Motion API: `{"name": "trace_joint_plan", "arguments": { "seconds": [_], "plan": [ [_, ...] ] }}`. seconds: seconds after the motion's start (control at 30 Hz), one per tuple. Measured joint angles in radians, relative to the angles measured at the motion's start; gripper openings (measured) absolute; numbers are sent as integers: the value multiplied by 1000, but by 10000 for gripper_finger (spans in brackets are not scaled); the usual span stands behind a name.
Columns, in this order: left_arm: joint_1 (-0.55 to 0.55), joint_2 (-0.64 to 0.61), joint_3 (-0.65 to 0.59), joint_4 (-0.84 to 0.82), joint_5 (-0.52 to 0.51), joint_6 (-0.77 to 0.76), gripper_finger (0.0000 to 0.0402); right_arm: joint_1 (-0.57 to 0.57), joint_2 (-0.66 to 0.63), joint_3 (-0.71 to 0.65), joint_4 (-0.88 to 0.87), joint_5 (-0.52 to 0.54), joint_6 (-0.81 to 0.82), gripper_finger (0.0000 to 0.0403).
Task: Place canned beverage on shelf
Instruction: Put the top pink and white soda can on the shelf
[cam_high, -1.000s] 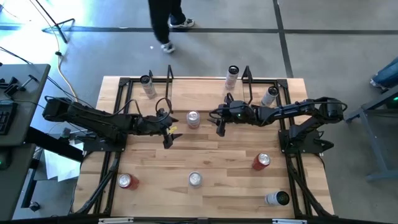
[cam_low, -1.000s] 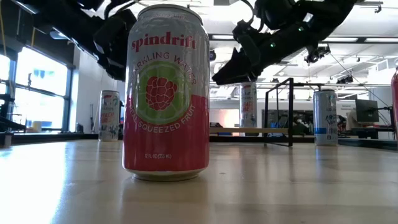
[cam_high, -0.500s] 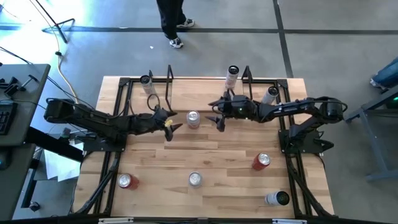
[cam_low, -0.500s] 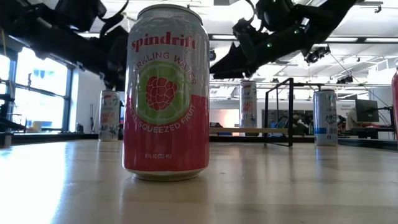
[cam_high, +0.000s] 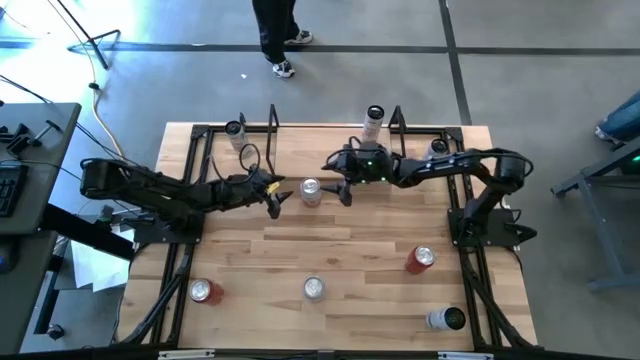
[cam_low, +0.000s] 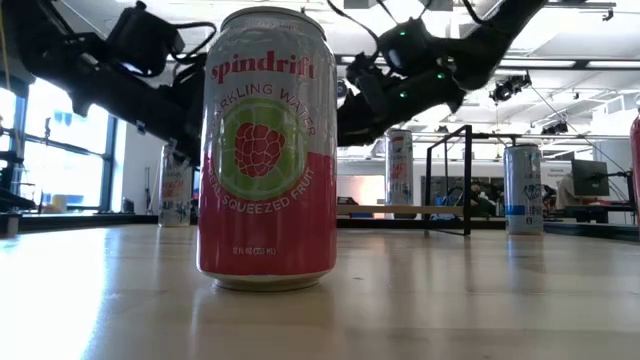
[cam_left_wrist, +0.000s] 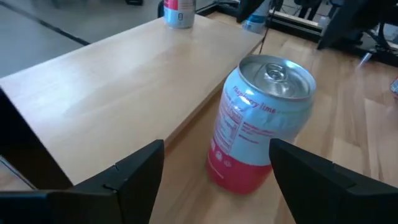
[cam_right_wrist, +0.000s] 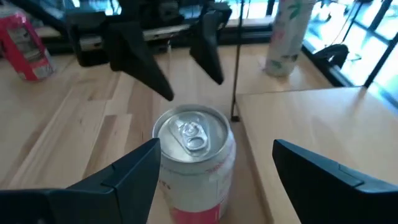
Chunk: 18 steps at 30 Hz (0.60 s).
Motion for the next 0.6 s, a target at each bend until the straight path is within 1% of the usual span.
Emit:
{"name": "trace_joint_plan", "arguments": {
  "seconds": [0.1, 0.2, 0.3, 0.4, 0.6],
  "plan": [
    [10, 30, 0, 30, 23, -16, 278, 6, 20, 33, -26, -6, -16, 295],
    [19, 68, 0, 89, 45, -11, 278, 6, 35, 43, -27, -53, -15, 295],
    [31, 104, 0, 131, 68, 2, 278, 6, 52, 40, -10, -55, -23, 295],
    [44, 132, 0, 158, 88, 3, 278, 6, 77, 40, 15, -55, -44, 295],
    [58, 148, 0, 161, 93, 6, 278, 6, 122, 40, 67, -77, -69, 295]
  ]
}}
